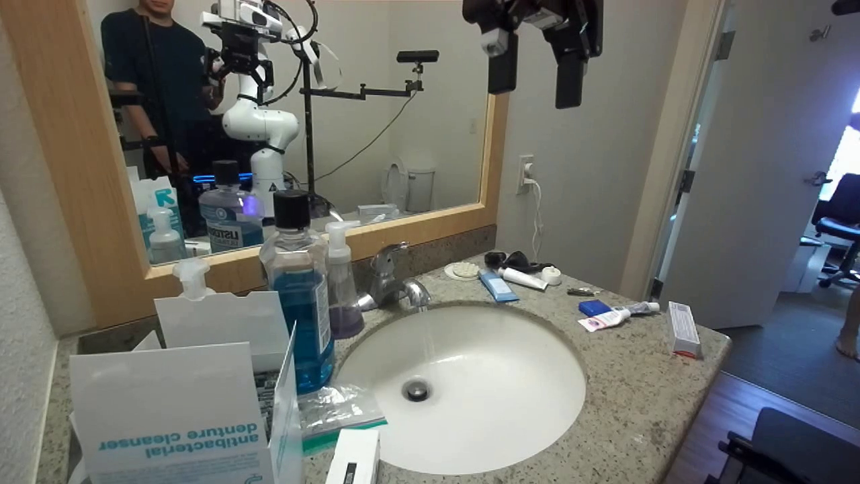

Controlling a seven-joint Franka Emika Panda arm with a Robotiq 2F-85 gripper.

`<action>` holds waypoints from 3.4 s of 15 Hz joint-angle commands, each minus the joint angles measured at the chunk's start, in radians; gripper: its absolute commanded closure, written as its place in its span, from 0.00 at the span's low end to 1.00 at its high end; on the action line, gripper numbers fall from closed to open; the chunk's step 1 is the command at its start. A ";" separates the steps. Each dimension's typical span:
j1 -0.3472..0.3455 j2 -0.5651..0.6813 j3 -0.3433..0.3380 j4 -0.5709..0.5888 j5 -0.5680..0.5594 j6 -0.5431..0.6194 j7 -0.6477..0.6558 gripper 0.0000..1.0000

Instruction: Push the faucet handle downwards

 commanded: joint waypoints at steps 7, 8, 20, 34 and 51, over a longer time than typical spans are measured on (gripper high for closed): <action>-0.040 0.066 -0.024 -0.023 -0.086 0.180 -0.033 0.00; -0.041 0.077 -0.027 -0.024 -0.099 0.197 -0.037 0.00; -0.047 0.136 -0.044 -0.002 -0.088 0.227 -0.043 0.00; -0.080 0.327 -0.124 0.105 -0.047 0.255 -0.183 0.42; -0.094 0.449 -0.139 0.205 -0.068 0.263 -0.156 1.00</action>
